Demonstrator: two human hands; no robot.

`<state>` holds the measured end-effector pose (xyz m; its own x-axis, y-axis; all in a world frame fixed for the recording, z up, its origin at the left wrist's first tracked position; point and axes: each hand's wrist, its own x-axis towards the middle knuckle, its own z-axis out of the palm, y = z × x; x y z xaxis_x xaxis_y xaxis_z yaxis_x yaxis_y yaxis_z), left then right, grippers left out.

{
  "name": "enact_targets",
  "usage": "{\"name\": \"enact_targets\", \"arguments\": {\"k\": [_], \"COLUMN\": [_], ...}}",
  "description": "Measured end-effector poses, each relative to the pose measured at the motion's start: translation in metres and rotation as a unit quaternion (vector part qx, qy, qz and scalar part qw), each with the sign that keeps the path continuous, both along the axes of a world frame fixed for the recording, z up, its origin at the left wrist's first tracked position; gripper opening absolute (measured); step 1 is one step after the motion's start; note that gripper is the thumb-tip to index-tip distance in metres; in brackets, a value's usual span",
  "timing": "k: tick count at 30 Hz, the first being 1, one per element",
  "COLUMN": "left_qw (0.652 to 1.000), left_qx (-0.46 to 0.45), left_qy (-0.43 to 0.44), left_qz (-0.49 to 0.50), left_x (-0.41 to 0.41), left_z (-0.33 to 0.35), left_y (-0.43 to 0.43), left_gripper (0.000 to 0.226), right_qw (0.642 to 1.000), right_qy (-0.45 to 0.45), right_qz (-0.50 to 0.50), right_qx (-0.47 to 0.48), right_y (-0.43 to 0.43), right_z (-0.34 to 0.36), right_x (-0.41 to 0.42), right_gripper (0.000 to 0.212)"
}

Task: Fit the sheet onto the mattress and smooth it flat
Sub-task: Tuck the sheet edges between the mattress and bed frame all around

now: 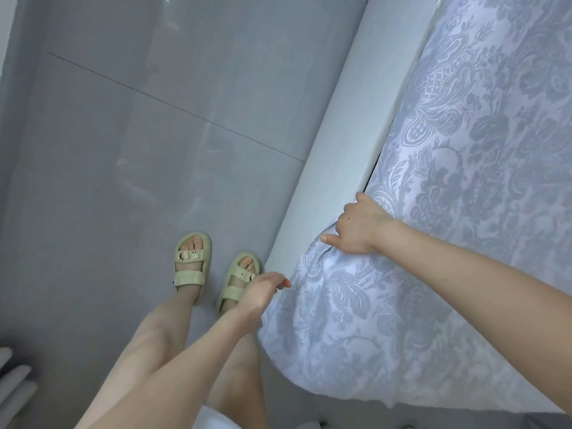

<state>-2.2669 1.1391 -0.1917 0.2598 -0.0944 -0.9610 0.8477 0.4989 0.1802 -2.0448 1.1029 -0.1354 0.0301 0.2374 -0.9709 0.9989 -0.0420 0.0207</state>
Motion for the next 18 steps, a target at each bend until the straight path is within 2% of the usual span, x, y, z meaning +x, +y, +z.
{"name": "enact_targets", "arguments": {"k": [5, 9, 11, 13, 16, 18], "left_qw": [0.995, 0.991, 0.992, 0.99, 0.964, 0.945], "left_qx": [-0.027, -0.016, 0.021, 0.103, 0.25, 0.306], "left_qy": [-0.035, -0.07, -0.066, -0.044, 0.023, 0.071], "left_qz": [0.089, 0.113, 0.106, 0.092, 0.086, 0.094], "left_x": [-0.014, -0.013, -0.016, -0.029, -0.06, -0.085], "left_z": [0.01, 0.021, 0.023, 0.022, 0.023, 0.027], "left_y": [-0.013, -0.026, -0.034, -0.042, -0.055, -0.067], "left_gripper": [0.034, 0.033, 0.029, 0.024, 0.023, 0.029], "right_qw": [0.997, 0.998, 0.998, 0.987, 0.945, 0.927], "right_qy": [-0.026, -0.049, -0.057, -0.055, -0.041, -0.004], "right_qz": [0.015, -0.007, 0.005, -0.004, -0.112, -0.119], "right_qx": [-0.074, -0.038, 0.035, 0.152, 0.304, 0.356], "right_y": [-0.005, -0.011, -0.018, -0.027, -0.042, -0.058], "right_z": [-0.011, -0.019, -0.015, -0.011, -0.002, 0.007], "right_x": [-0.027, -0.032, -0.031, -0.033, -0.046, -0.062], "right_gripper": [0.069, 0.071, 0.069, 0.063, 0.06, 0.063]}}
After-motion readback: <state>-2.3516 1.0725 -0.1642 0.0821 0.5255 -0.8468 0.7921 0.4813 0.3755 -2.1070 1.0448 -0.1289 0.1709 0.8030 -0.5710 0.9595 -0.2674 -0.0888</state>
